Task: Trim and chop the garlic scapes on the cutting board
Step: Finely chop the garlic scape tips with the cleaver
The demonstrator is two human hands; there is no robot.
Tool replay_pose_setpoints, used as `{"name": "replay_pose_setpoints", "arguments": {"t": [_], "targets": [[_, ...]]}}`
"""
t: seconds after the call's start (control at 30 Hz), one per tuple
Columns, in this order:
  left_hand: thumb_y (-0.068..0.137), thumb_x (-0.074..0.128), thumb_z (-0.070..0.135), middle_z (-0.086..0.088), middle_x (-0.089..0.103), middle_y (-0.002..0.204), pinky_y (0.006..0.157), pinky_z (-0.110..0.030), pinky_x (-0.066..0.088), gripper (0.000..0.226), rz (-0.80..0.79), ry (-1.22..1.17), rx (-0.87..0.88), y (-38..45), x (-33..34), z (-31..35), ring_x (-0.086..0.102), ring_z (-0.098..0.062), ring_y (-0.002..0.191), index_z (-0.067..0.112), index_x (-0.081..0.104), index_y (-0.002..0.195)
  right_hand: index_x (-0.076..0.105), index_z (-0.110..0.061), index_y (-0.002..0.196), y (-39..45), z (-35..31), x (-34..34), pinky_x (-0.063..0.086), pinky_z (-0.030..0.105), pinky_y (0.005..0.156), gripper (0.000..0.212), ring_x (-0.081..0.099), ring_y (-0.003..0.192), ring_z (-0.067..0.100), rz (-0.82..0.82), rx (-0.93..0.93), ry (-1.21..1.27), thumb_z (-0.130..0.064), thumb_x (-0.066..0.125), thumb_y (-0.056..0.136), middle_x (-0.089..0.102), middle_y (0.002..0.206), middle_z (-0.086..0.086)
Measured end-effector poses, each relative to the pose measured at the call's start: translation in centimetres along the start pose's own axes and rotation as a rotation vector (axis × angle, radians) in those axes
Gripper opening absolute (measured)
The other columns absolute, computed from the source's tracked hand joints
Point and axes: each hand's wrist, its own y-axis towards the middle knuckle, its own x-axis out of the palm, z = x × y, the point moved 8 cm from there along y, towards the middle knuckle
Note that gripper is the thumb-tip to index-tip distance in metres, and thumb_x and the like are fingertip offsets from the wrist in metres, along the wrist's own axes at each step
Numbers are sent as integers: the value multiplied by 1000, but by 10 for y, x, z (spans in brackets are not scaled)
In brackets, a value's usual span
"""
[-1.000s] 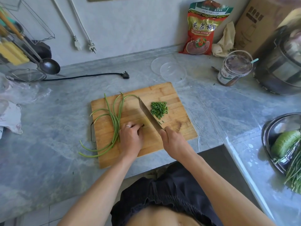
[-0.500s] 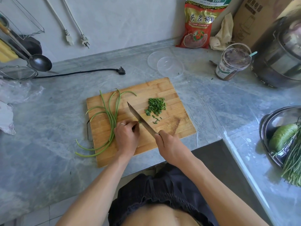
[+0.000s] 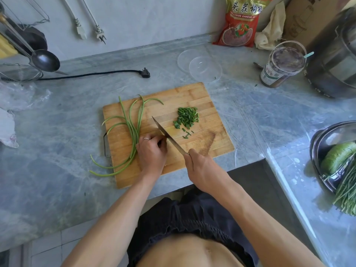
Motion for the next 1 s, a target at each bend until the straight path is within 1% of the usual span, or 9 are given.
{"name": "replay_pose_setpoints", "arguments": {"t": [0.07, 0.13, 0.2, 0.33, 0.5, 0.63, 0.77, 0.87, 1.0], "targets": [[89, 63, 22, -3, 67, 87, 75, -40, 41, 16, 2, 4, 6, 1, 0, -2, 55, -28, 84, 24, 78, 92, 37, -16, 88, -2, 2, 1, 31, 36, 45, 46, 37, 48, 23, 4, 49, -9, -49, 6, 96, 45, 70, 7], [89, 60, 21, -3, 66, 88, 76, -40, 40, 19, 0, 5, 5, 0, 2, -2, 54, -28, 85, 24, 78, 94, 37, -22, 97, -2, 12, 4, 38, 34, 59, 35, 48, 63, 23, -8, 113, -42, -47, 12, 98, 47, 73, 3], [89, 57, 22, -4, 65, 90, 77, -38, 38, 22, -8, -3, 9, -2, 3, -1, 53, -28, 87, 23, 78, 96, 36, -21, 95, -3, 13, 7, 41, 36, 61, 32, 52, 65, 26, 0, 131, -46, -46, 15, 98, 49, 73, 4], [88, 57, 23, -4, 64, 90, 77, -39, 39, 22, -9, 5, -5, -2, 4, -4, 53, -28, 88, 23, 77, 94, 34, -18, 85, 12, 6, 19, 25, 33, 42, 51, 37, 45, 23, -19, 61, -47, -55, -1, 91, 48, 70, 9], [89, 54, 22, -4, 66, 92, 78, -39, 40, 24, 0, 2, -23, -4, 4, -1, 53, -28, 87, 22, 78, 96, 38, -20, 104, 1, 13, 10, 38, 35, 64, 29, 45, 68, 24, 13, 177, -22, -40, 17, 102, 35, 69, -6], [88, 60, 17, -3, 65, 92, 78, -41, 42, 19, -8, 4, -43, -5, 4, -4, 53, -28, 87, 22, 78, 92, 43, -11, 100, 6, 7, 17, 21, 28, 43, 64, 35, 46, 21, 6, 152, 50, -48, -8, 91, 47, 72, 6], [89, 52, 23, -5, 66, 97, 80, -42, 42, 27, -11, 8, -42, -6, 2, 1, 53, -29, 91, 19, 77, 97, 41, -11, 89, -6, 20, 20, 32, 41, 37, 46, 41, 42, 30, -44, 149, 79, -47, 15, 100, 52, 63, 14], [90, 51, 25, -4, 67, 98, 80, -43, 43, 28, -10, 3, -29, -7, 1, 3, 54, -28, 90, 22, 77, 97, 42, -11, 91, 0, 15, 18, 20, 29, 39, 58, 33, 42, 22, -39, 160, 94, -51, -1, 95, 52, 72, 11], [89, 59, 15, -6, 67, 100, 79, -42, 44, 22, -10, -2, -38, -7, 3, 1, 55, -30, 90, 20, 78, 98, 38, -12, 93, -10, 13, 9, 28, 33, 43, 41, 35, 45, 23, -15, 74, -27, -45, 15, 102, 50, 68, 13]]}}
